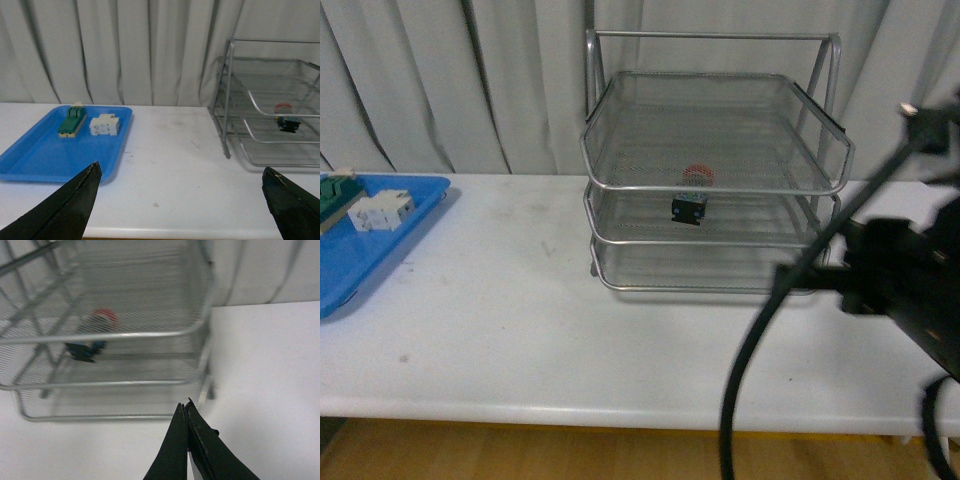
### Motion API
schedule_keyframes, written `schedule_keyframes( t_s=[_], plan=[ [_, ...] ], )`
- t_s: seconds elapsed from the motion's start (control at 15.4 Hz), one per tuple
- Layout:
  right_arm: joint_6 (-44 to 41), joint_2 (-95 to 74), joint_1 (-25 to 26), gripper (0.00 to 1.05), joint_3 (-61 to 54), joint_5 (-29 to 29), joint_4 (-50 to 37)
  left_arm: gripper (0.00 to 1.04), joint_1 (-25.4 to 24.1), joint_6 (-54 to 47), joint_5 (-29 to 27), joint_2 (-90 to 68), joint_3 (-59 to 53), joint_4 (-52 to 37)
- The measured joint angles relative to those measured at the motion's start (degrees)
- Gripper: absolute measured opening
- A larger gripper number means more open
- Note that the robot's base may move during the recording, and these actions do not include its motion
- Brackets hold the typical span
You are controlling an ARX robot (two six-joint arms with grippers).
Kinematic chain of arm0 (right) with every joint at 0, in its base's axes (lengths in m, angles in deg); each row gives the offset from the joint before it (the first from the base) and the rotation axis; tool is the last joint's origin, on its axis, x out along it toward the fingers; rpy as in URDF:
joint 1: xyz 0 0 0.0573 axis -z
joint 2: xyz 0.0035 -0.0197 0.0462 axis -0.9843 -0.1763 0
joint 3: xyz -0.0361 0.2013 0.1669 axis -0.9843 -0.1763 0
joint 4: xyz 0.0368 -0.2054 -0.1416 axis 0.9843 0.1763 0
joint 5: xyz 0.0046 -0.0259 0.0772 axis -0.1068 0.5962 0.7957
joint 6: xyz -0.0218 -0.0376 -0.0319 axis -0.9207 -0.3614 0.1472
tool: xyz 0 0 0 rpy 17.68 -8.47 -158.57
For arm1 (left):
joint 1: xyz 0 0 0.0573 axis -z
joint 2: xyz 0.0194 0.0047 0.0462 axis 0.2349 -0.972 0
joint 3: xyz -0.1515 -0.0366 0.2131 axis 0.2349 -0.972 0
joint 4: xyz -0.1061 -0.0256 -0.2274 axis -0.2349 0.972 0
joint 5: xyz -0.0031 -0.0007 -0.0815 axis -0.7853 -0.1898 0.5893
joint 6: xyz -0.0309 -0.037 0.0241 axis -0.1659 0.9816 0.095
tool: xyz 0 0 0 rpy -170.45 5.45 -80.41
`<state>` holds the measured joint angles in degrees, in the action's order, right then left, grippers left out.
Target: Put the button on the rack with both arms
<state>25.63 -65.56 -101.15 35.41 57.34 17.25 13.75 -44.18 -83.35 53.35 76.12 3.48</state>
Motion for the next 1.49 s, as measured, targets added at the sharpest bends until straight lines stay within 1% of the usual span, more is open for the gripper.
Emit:
schedule_keyframes(
  t_s=[0.06, 0.19, 0.39, 0.52, 0.65, 0.71, 0.78, 1.04, 1.1, 1.17, 1.49],
  plan=[
    [-2.84, 2.49, 2.38, 0.02, -4.85, -0.04, -4.17, 0.98, -0.20, 0.00, 0.00, 0.00, 0.00, 0.15],
    [-5.07, 10.36, 5.35, 0.02, -8.94, 1.81, -6.16, 0.98, -0.20, 0.00, 0.09, 0.00, 0.00, 0.04],
    [-6.19, 18.71, 8.63, 0.02, -15.93, 5.77, -5.33, 0.98, -0.20, 0.00, 0.09, 0.00, 0.00, 0.04],
    [-6.49, 25.33, 10.97, 0.02, -18.75, 8.04, -2.51, 0.98, -0.20, 0.00, 0.09, 0.00, 0.00, 0.02],
    [-6.49, 31.52, 12.81, 0.02, -21.18, 9.62, 1.29, 0.98, -0.20, 0.00, 0.09, 0.00, 0.00, 0.02],
    [-6.51, 36.13, 13.57, 0.02, -21.42, 10.64, 7.69, 0.98, -0.20, 0.00, 0.09, 0.00, 0.00, 0.04],
    [-6.51, 40.37, 14.03, 0.02, -21.84, 11.45, 10.75, 0.98, -0.20, 0.00, 0.09, 0.00, 0.00, 0.04],
    [-6.51, 52.74, 16.57, 0.02, -24.39, 13.75, 19.54, 0.98, -0.20, 0.00, 0.09, 0.00, 0.00, 0.02],
    [-6.56, 55.63, 19.56, 0.02, -24.98, 17.44, 22.03, 0.98, -0.20, 0.00, 0.09, 0.00, 0.00, 0.04],
    [-6.51, 59.19, 21.57, 0.02, -25.31, 17.90, 24.41, 0.98, -0.20, 0.00, 0.02, 0.00, 0.00, 0.04],
    [-6.54, 72.13, 21.53, 0.02, -26.03, 18.43, 35.80, 0.98, -0.20, 0.00, 0.09, 0.00, 0.00, 0.04]
  ],
)
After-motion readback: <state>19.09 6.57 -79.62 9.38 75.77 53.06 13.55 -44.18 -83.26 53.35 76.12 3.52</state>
